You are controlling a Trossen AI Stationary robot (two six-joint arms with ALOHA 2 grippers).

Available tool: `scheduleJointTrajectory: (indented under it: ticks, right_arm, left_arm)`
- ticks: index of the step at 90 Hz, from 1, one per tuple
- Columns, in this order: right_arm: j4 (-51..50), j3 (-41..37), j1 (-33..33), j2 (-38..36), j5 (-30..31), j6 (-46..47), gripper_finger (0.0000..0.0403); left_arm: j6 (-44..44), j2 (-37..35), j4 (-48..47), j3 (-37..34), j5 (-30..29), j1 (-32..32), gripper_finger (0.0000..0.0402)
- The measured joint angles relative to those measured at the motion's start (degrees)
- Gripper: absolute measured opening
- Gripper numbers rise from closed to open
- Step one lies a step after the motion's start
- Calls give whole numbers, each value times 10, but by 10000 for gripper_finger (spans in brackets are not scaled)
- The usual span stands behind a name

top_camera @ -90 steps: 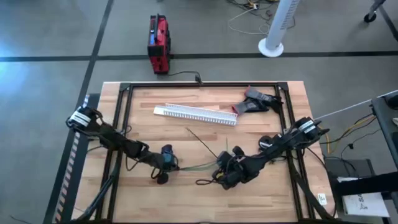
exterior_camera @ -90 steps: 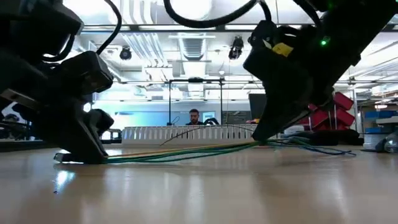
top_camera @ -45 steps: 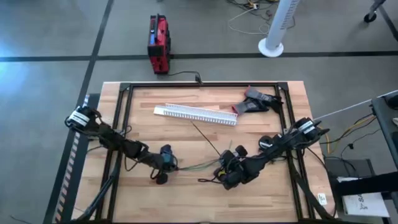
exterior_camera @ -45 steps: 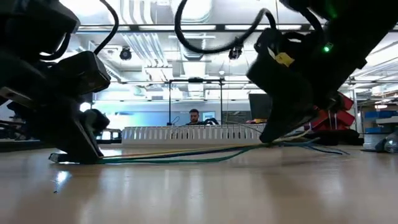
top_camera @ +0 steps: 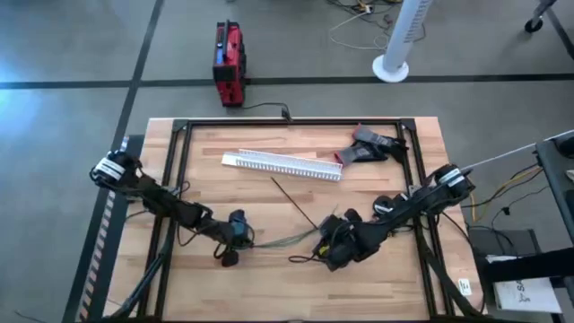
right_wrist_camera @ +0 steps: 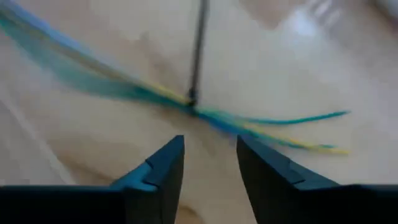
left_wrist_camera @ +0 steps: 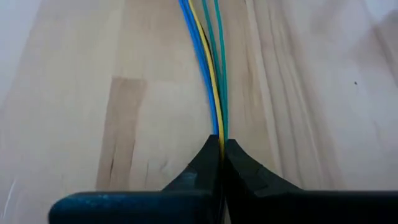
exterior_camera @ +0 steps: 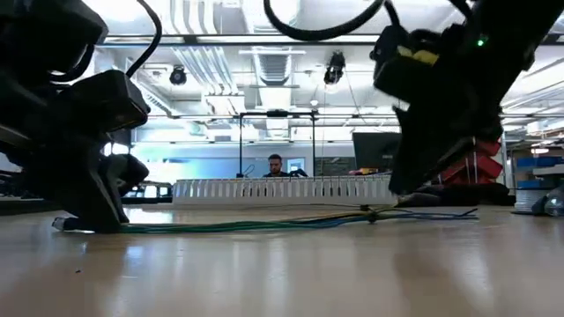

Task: Ziptie cables
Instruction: Insert the black ziptie on the cable wires

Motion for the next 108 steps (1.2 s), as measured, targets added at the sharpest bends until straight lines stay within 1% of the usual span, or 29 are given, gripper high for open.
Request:
scheduleJointTrajectory:
  ticks: [5,9,26,31,43,57,70,82,88,93,104,108]
  right_arm:
    - [-9,-3,-2,-1,29,14,118]
    - [-1,-6,-6,-1,39,16,104]
    - [66,-18,-25,27,13,-13,18]
    - [77,-18,-27,37,11,-14,6]
    - [75,-25,-24,64,16,9,8]
    - [56,-40,-4,67,36,51,2]
    - [34,-45,23,57,87,58,0]
    - [48,-44,46,54,168,65,0]
    - [77,-45,52,66,211,68,0]
    - [113,-49,53,81,233,61,0]
    - [210,-51,51,129,251,22,0]
    - [226,-51,50,148,254,18,0]
  left_arm:
    - [0,-1,-1,0,4,0,0]
    - [0,-1,-1,0,4,0,0]
    - [-3,-1,-3,0,5,0,0]
    - [-6,-1,-5,0,6,0,0]
    - [-15,-2,-9,0,6,-3,0]
    - [-24,-2,-9,-1,-1,-10,0]
    - [-26,-2,-8,-1,0,-11,0]
    - [-27,-2,-7,-2,-2,-11,0]
    - [-27,-2,-6,-2,-4,-11,0]
    - [-27,-2,-5,-2,-5,-11,0]
    - [-27,-2,-4,-2,-5,-11,0]
    - [-27,-2,-4,-2,-6,-11,0]
